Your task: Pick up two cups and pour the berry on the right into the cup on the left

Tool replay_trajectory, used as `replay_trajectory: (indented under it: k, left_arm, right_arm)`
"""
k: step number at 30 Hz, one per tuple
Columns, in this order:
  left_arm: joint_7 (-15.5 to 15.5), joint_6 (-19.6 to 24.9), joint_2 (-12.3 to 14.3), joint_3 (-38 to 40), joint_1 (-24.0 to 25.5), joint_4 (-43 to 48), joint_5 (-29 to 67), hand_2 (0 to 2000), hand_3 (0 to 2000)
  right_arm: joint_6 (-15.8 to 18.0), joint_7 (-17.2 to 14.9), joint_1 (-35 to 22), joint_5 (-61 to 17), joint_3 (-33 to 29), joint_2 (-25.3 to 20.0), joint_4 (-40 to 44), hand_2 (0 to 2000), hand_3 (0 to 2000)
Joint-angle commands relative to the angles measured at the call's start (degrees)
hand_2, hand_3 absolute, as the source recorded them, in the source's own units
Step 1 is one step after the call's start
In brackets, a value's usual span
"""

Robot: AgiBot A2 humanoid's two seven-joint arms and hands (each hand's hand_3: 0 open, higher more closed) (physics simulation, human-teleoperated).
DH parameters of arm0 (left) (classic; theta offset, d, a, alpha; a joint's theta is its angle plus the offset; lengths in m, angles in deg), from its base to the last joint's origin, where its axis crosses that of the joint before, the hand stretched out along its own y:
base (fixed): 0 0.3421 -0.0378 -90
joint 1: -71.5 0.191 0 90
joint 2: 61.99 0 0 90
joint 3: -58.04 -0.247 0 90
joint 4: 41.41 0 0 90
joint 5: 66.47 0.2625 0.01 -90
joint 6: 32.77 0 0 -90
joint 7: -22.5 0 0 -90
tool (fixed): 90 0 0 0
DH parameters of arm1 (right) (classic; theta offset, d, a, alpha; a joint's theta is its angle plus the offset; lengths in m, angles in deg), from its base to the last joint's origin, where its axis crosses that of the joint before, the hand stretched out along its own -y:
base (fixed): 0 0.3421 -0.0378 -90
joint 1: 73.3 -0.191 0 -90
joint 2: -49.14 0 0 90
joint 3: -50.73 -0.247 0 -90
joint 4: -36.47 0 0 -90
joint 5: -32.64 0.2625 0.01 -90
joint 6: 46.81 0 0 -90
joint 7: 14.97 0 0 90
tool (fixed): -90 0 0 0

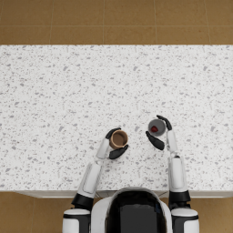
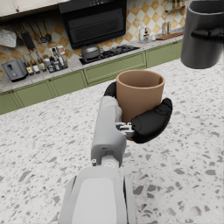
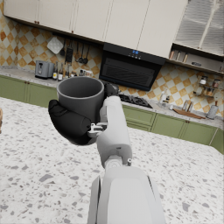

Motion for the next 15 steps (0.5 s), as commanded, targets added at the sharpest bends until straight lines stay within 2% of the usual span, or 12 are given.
replay_trajectory:
  k: [1,6,10,15]
  left_arm:
    - [0.00,0.01,2.13,-1.12,-3.76,-2.88,1.31,2000,1280]
    - [0.01,0.06,3.11,-2.06,-4.97,-3.50,3.99,2000,1280]
    - [0.04,0.00,3.98,-2.96,-6.18,-5.95,4.45,2000,1280]
    - [0.08,0.13,4.40,-3.06,-6.51,-7.12,9.67,2000,1280]
  right_arm:
    - [0.02,0.01,-3.29,-1.82,1.05,-0.89,-0.61,2000,1280]
    - [0.11,0.03,-4.71,-10.94,4.83,-1.93,-2.79,2000,1280]
    - [0.53,0.09,-6.01,-18.26,6.05,-2.86,-5.19,2000,1280]
    - [1.70,0.13,-6.91,-27.43,6.82,-3.68,-6.47,2000,1280]
